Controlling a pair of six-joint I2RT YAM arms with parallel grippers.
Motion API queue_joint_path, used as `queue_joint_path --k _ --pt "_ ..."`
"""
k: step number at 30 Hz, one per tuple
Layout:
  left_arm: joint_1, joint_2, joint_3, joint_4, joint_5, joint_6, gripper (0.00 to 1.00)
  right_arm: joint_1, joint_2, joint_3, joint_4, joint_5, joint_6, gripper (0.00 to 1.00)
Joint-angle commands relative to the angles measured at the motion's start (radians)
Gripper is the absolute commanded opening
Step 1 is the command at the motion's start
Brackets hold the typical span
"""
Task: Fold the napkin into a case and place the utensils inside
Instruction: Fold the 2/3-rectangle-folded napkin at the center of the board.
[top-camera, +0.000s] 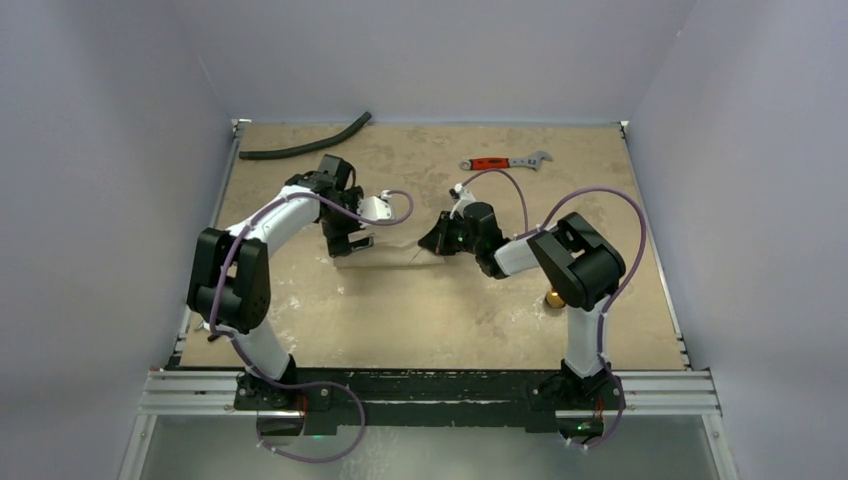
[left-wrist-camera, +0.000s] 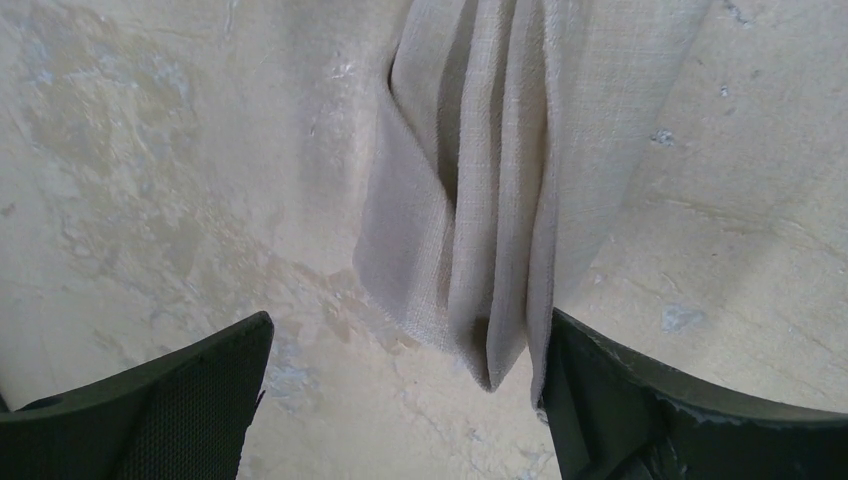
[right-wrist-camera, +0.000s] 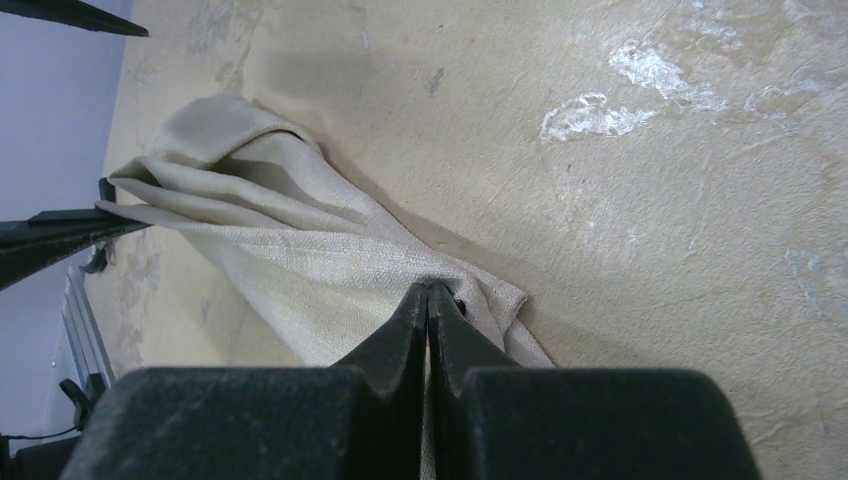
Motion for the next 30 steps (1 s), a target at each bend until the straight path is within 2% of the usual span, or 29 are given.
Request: queue_joint_path --k 1,5,10,15,20,24,25,26,27,30 --pt "0.035 -0.008 0.029 0.019 0.004 0.023 0.99 0.005 -0.041 0.018 -0.049 0.027 -0.057 0.04" --pt "0.082 0.033 0.067 -0.002 0.056 0.007 0.99 0.005 -0.042 0.025 -0.060 0.008 -0.082 0.05" --pt "0.144 0.085 0.100 -0.072 0.228 0.017 0.98 0.006 -0.065 0.029 -0.044 -0.036 -0.133 0.18" --pt "0.170 0.120 0.110 -0.091 0.316 0.005 0.79 0.011 -0.068 0.074 -0.050 -0.104 -0.187 0.28" --pt "0.185 0.126 0.115 -0.086 0.353 -0.001 0.74 0.027 -0.080 0.118 -0.047 -0.148 -0.244 0.38" --pt "0.202 0.139 0.125 -0.100 0.382 0.002 0.72 0.059 -0.087 0.148 0.061 -0.242 -0.359 0.62" --pt "0.208 0.138 0.124 -0.101 0.391 0.002 0.72 0.070 -0.079 0.157 0.100 -0.279 -0.395 0.73" --pt "0.214 0.135 0.121 -0.102 0.401 0.004 0.72 0.079 -0.063 0.174 0.122 -0.315 -0.424 0.95" --pt "0.219 0.132 0.120 -0.101 0.409 0.003 0.73 0.083 -0.039 0.204 0.132 -0.355 -0.449 0.98" --pt "0.234 0.126 0.119 -0.106 0.425 -0.004 0.74 0.094 0.054 0.310 0.105 -0.454 -0.522 0.99"
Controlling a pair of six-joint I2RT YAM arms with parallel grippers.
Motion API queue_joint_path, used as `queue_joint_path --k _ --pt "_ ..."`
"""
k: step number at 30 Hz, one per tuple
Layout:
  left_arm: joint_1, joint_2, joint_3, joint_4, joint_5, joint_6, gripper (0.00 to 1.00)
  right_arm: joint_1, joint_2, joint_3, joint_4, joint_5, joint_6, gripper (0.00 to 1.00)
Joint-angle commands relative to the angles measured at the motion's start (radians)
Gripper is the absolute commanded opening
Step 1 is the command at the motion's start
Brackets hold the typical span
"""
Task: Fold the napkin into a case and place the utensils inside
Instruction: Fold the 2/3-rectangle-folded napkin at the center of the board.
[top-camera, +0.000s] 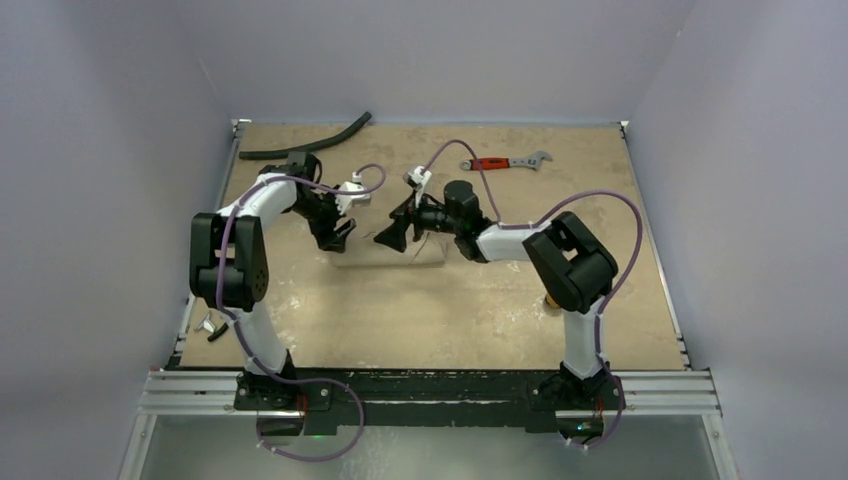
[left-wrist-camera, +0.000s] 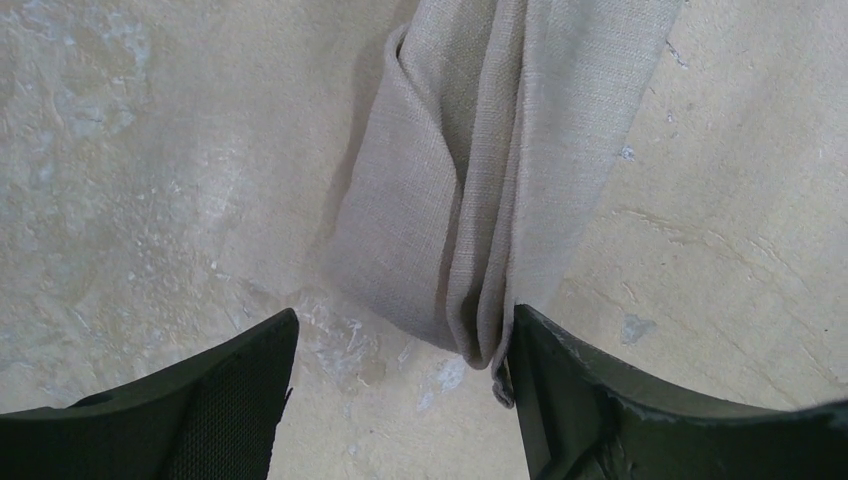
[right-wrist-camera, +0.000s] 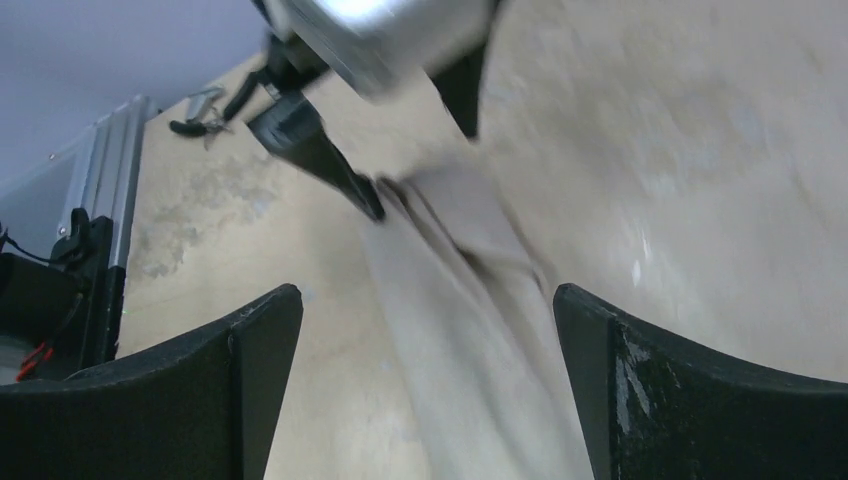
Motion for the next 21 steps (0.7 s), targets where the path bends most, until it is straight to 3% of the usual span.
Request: queue_joint_path --k 1,8,12,18,21 --pt "0.029 -0.011 0.030 -0.013 0.078 0.001 0.74 0.024 0.103 0.169 0.062 -0.202 -0.182 0.99" --pt "0.034 -0.043 -0.019 0.036 0.081 -0.010 0.76 0.052 0.267 0.371 0.004 -0.323 -0.269 0.99" --pt "0.057 -0.059 -0.027 0.038 0.094 -0.017 0.78 0.054 0.317 0.402 0.091 -0.375 -0.199 0.99" --pt "0.085 -0.059 -0.017 0.021 0.110 -0.014 0.80 0.090 0.341 0.457 -0.003 -0.327 -0.266 0.99" --pt "0.085 -0.062 -0.032 0.034 0.116 -0.017 0.81 0.114 0.353 0.481 -0.048 -0.290 -0.295 0.94"
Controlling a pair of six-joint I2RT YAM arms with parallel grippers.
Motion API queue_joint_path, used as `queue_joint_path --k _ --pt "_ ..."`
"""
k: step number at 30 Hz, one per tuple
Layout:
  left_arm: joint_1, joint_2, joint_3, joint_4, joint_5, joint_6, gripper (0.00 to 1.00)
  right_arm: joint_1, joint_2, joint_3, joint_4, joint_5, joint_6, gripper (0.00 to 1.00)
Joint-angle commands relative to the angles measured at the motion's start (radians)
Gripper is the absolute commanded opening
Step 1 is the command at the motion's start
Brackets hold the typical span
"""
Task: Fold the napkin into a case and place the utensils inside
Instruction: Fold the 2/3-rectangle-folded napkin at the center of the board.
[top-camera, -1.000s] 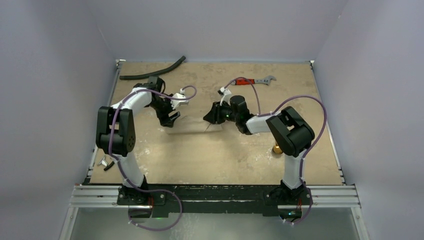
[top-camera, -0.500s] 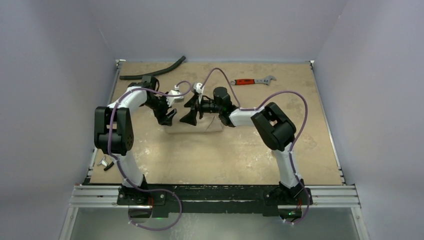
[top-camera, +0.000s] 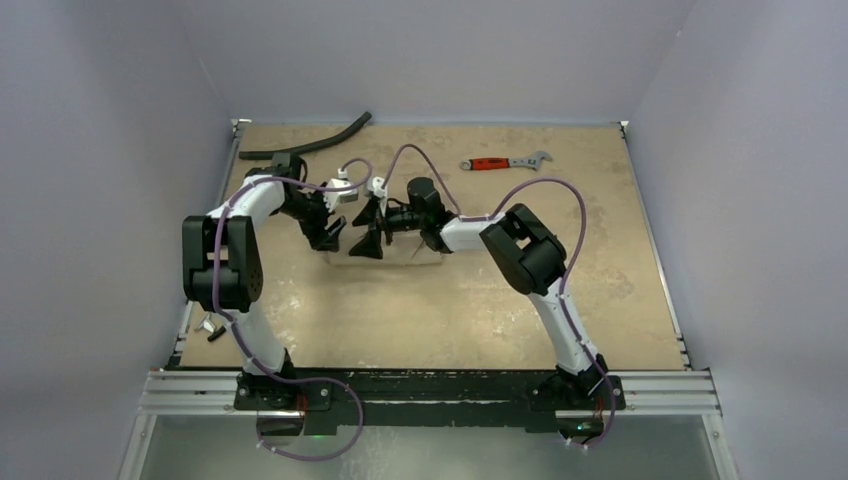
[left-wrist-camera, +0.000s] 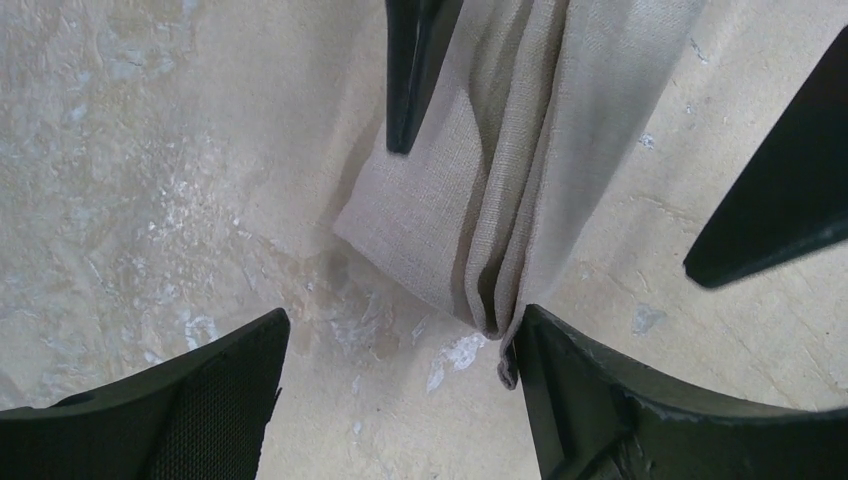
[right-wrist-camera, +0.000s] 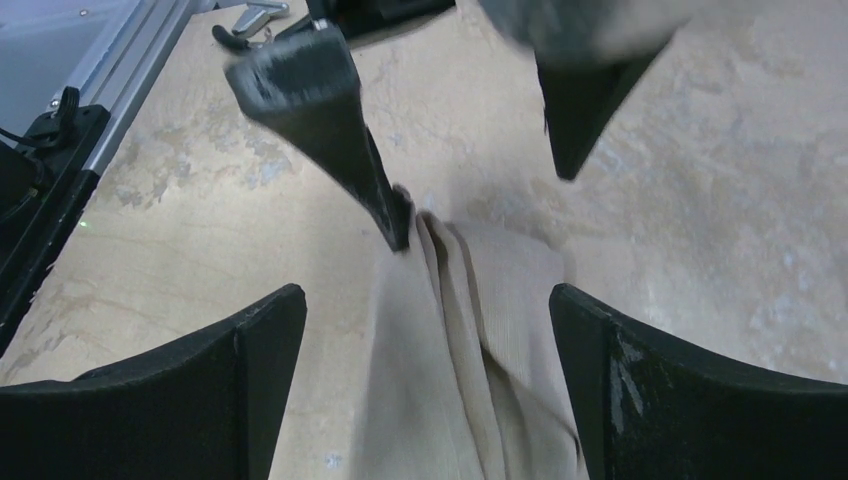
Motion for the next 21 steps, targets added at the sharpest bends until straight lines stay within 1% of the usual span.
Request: queue_joint_path --k 1,3,9,10,13,18,21 --pt "0.004 -0.050 -0.015 0.019 0.053 -0.008 0.81 0.042 0.000 0.081 -0.054 0.033 -0.067 0.91" --pt "0.004 -0.060 -0.032 0.031 0.060 -0.010 0.82 0.047 0.016 0.100 -0.066 0.049 -0.067 0.84" --pt "0.004 -0.071 -0.038 0.028 0.092 -0.013 0.83 0.058 0.074 0.196 -0.140 0.077 -0.105 0.76" --pt "0.020 -0.075 -0.037 0.028 0.098 -0.015 0.83 0.058 0.082 0.210 -0.153 0.080 -0.108 0.75" --pt "0.048 -0.080 -0.023 0.014 0.117 -0.014 0.84 0.058 0.088 0.203 -0.175 0.091 -0.130 0.73" --pt "0.096 -0.074 0.050 -0.058 0.133 0.020 0.85 0.058 0.077 0.162 -0.170 0.097 -0.150 0.68" --pt "0.117 -0.068 0.091 -0.090 0.139 0.030 0.85 0.060 0.075 0.156 -0.160 0.114 -0.155 0.69"
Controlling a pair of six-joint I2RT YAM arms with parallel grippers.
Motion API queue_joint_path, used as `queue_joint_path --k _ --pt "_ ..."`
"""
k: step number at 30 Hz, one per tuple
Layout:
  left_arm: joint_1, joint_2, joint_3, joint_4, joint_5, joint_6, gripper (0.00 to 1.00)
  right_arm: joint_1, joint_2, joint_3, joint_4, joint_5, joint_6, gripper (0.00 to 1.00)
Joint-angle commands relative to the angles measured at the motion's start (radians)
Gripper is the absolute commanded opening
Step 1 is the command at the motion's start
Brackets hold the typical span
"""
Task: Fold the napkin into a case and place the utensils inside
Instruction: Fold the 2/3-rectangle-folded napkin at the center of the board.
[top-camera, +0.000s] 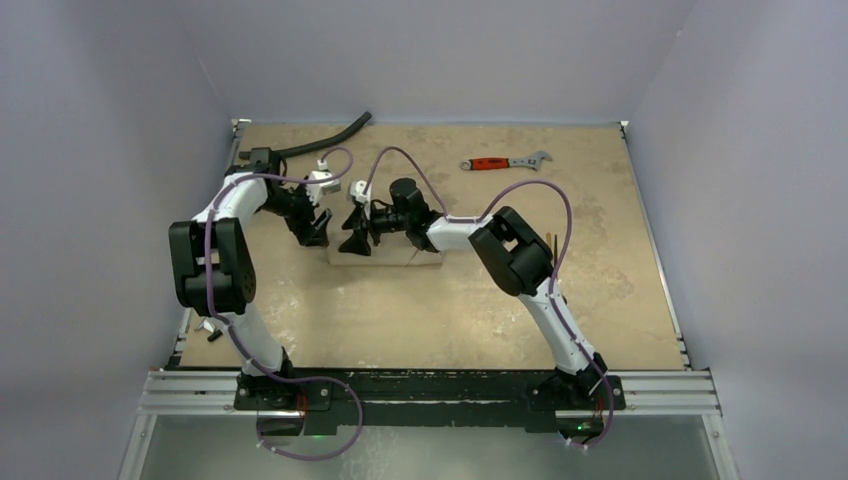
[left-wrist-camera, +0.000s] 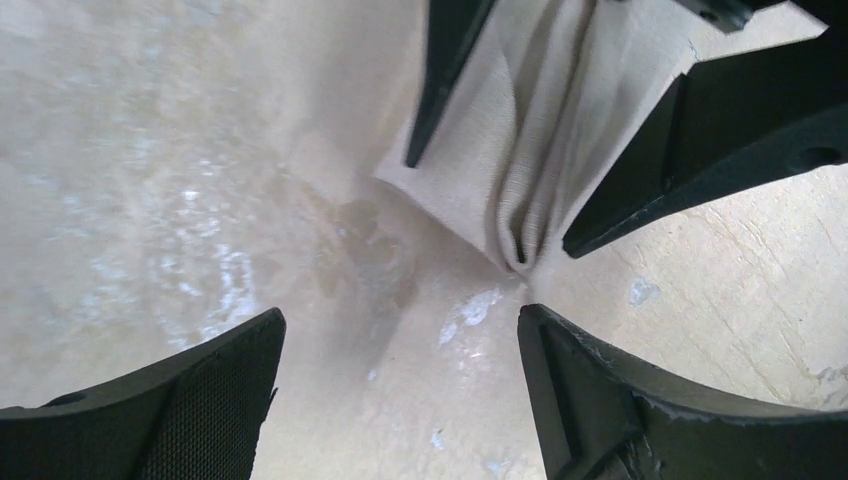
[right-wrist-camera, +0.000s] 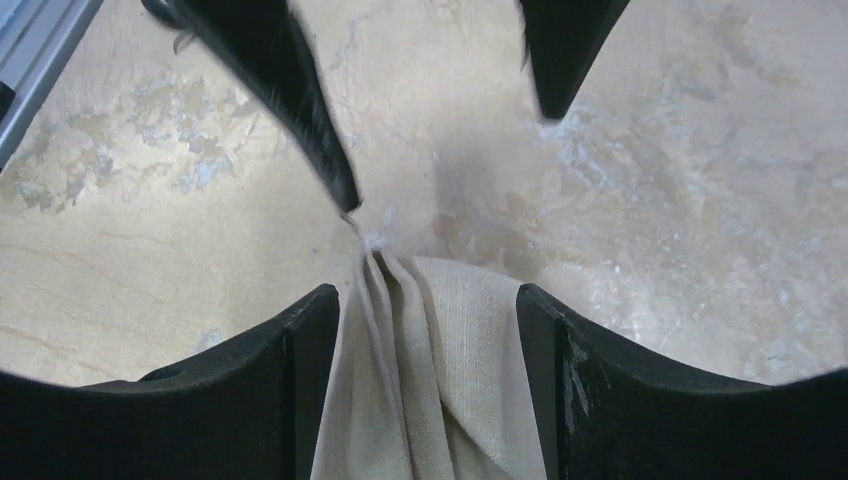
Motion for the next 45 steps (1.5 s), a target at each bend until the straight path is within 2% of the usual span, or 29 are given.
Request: queue_joint_path --k 1,4,6,7,8,10,13,18,22,27,34,45 --pt "0.033 -0.043 0.094 -0.055 0.080 0.033 0.85 0.004 -0.003 -0.016 -0.015 0.023 -0.032 0.69" --pt "0.037 -0.047 0.095 -0.055 0.079 0.032 0.87 0.007 -0.004 -0.014 -0.031 0.022 -0.042 0.69" --pt "0.038 -0.045 0.082 -0.044 0.081 0.022 0.88 0.007 -0.006 -0.014 -0.036 0.016 -0.044 0.64" --pt "0.038 -0.044 0.069 -0.021 0.079 0.008 0.88 0.007 -0.006 -0.012 -0.039 0.009 -0.045 0.56" --pt "0.038 -0.042 0.056 0.007 0.076 -0.013 0.89 0.007 -0.005 -0.009 -0.040 0.002 -0.045 0.42" --pt "0.037 -0.034 0.031 0.064 0.077 -0.059 0.90 0.008 -0.005 -0.006 -0.044 -0.007 -0.046 0.23" --pt "0.036 -0.011 0.021 0.111 0.088 -0.104 0.96 0.008 -0.014 -0.025 -0.038 0.002 -0.045 0.13" --pt "0.017 0.009 0.014 0.187 0.082 -0.159 0.98 0.011 -0.061 -0.081 0.013 0.022 -0.033 0.00" --pt "0.009 0.006 0.005 0.274 0.074 -0.228 0.99 0.011 -0.084 -0.118 0.051 0.002 -0.014 0.00" --pt "-0.023 0.025 0.017 0.265 0.074 -0.245 0.98 0.011 -0.134 -0.211 0.157 0.003 0.038 0.00" --pt "-0.076 0.058 -0.048 0.326 0.036 -0.269 0.98 0.011 -0.153 -0.282 0.228 -0.015 0.077 0.00" --pt "-0.123 0.110 -0.069 0.217 0.068 -0.132 0.99 -0.005 -0.137 -0.303 0.245 0.017 0.097 0.00"
